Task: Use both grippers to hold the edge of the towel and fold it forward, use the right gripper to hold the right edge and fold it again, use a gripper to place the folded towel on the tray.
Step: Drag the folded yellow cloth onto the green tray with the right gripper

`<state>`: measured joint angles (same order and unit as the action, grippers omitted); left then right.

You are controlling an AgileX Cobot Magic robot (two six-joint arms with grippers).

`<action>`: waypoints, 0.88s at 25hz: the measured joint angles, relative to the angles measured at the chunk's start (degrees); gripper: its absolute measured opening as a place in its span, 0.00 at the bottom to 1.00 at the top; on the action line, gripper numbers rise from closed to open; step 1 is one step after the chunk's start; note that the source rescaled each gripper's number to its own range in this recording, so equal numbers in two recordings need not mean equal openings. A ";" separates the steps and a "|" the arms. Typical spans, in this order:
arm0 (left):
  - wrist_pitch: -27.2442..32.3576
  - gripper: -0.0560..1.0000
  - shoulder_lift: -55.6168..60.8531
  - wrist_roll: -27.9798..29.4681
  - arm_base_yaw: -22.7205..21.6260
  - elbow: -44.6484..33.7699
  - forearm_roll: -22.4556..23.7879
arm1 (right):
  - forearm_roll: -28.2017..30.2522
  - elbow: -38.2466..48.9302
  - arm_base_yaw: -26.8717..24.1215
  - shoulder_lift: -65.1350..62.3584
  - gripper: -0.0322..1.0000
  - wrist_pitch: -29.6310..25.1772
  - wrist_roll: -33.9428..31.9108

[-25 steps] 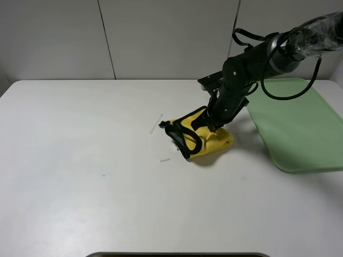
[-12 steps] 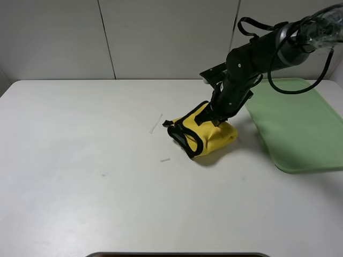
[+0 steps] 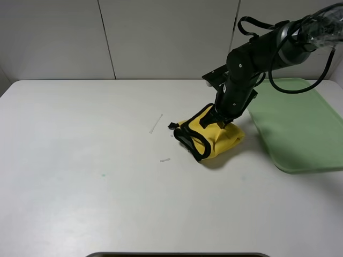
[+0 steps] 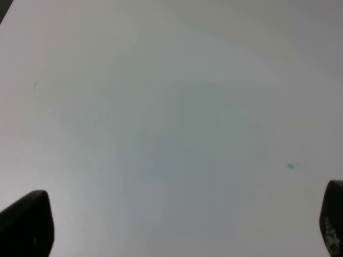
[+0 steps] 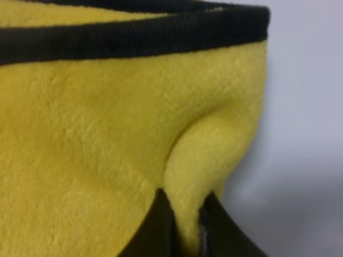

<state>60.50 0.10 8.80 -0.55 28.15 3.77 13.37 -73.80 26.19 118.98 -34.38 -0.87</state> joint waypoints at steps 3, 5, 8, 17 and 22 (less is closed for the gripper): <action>0.00 1.00 0.00 0.00 0.00 0.00 0.00 | 2.04 0.00 0.00 0.00 0.09 -0.47 -2.07; 0.00 1.00 0.00 0.00 0.00 0.00 0.00 | 2.96 0.00 0.00 0.00 0.09 -0.70 -2.87; 0.00 1.00 0.00 0.00 0.00 0.00 0.00 | 3.30 0.00 0.00 0.00 0.09 -1.32 -3.18; 0.00 1.00 0.00 0.00 0.00 0.00 0.00 | 8.96 0.00 -0.20 -4.33 0.09 -1.98 -6.47; 0.00 1.00 0.00 0.00 0.00 0.00 0.00 | 10.55 0.00 -3.80 -5.80 0.09 -1.98 -7.62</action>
<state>60.50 0.10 8.80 -0.55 28.15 3.77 23.92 -73.80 22.38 113.18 -36.35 -8.50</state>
